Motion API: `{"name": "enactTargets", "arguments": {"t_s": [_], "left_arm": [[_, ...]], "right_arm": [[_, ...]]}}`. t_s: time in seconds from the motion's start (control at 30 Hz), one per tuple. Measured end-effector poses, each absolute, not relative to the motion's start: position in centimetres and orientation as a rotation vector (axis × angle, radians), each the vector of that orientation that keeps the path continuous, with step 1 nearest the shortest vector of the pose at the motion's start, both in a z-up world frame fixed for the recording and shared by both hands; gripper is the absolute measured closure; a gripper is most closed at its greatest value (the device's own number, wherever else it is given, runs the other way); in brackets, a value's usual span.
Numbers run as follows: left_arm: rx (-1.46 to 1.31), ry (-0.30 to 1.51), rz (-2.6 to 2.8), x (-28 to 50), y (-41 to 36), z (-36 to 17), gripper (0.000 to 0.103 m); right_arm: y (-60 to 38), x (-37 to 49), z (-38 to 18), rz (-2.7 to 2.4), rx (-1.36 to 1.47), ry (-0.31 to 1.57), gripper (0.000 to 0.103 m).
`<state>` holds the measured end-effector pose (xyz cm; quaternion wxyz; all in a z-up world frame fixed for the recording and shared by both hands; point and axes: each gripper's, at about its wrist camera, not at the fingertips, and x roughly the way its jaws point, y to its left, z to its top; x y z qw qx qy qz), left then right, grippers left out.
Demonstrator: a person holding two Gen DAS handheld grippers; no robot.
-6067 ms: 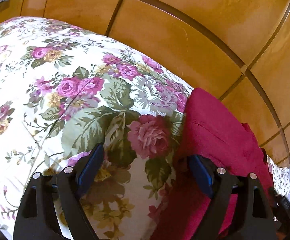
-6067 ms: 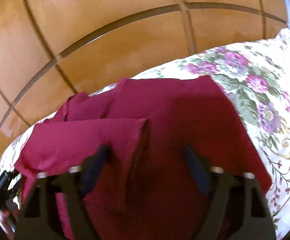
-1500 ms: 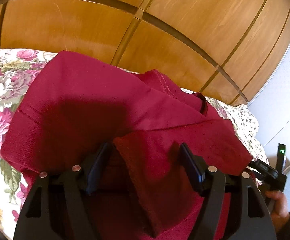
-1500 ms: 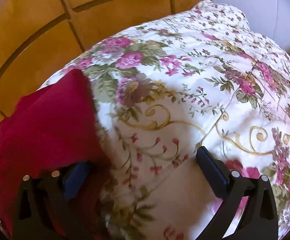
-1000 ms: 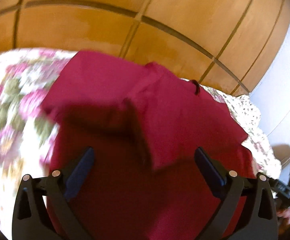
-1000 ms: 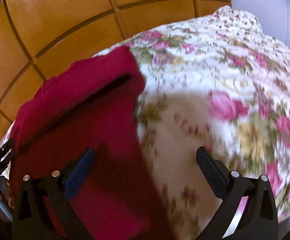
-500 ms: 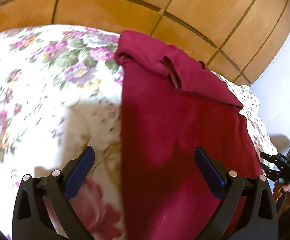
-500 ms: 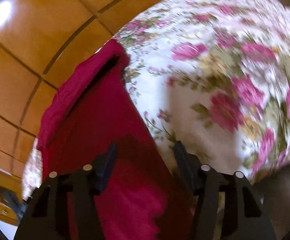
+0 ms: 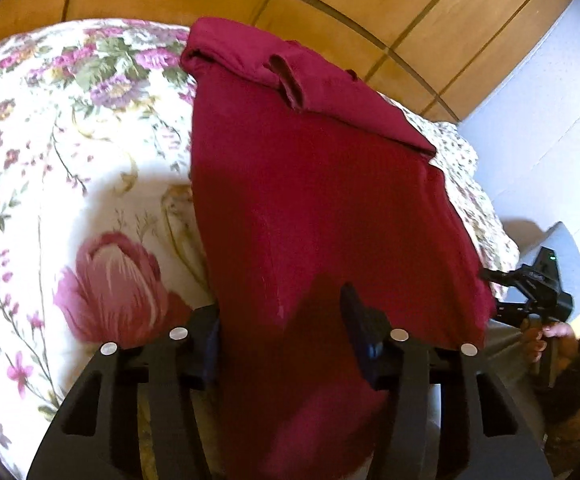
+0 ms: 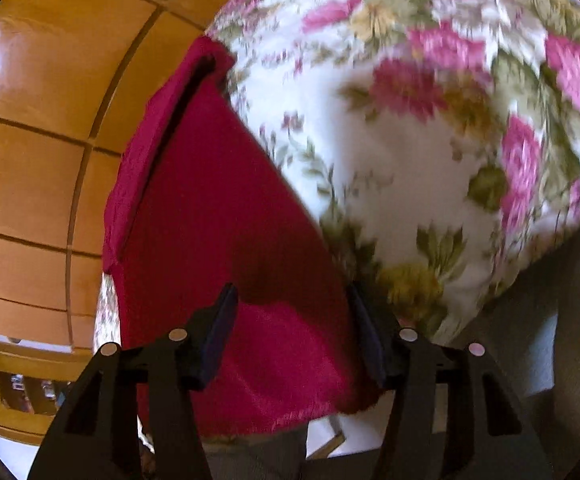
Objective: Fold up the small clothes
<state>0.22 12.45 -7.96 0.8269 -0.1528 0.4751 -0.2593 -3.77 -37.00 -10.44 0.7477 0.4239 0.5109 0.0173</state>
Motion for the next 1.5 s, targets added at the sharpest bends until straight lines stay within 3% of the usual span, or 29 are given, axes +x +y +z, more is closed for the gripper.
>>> {"name": "enactTargets", "arguments": {"t_s": [0.07,0.1,0.13,0.17,0.23,0.27,0.73,0.87,1.17,1.5], "left_arm": [[-0.304,1.020,-0.553,-0.1,12.2,-7.9,0.061],[-0.286,1.029,-0.551,-0.2,11.9,-7.9,0.082],[-0.285,1.049,-0.559,-0.1,11.8,-8.1,0.092],[-0.298,1.063,-0.570,-0.1,11.9,-8.2,0.093],[-0.339,1.063,-0.578,0.0,12.2,-7.8,0.094],[-0.356,1.053,-0.586,-0.1,12.5,-7.4,0.094],[-0.588,0.908,-0.749,-1.8,15.7,-1.2,0.096],[-0.647,0.905,-0.767,-2.9,17.2,-0.7,0.096],[-0.779,0.922,-0.883,-5.7,20.5,1.1,0.096],[-0.965,0.976,-0.882,0.3,20.2,-0.4,0.095]], "right_arm": [[-36.2,-3.8,-10.6,0.054,0.900,1.151,0.047],[-35.9,-3.7,-10.6,0.060,0.875,1.163,0.050],[-35.6,-3.6,-10.4,0.060,0.845,1.170,0.057],[-35.3,-3.6,-10.1,0.055,0.814,1.171,0.060],[-35.3,-3.8,-9.7,0.085,0.831,1.139,0.087],[-35.3,-4.0,-9.4,0.112,0.853,1.118,0.092],[-34.9,-7.5,-2.4,0.524,0.995,0.768,0.095],[-35.1,-8.4,-1.4,0.523,0.986,0.761,0.095],[-36.9,-14.2,-0.4,0.651,1.248,0.598,0.096],[-37.6,-4.0,1.9,0.662,1.201,0.631,0.095]]}}
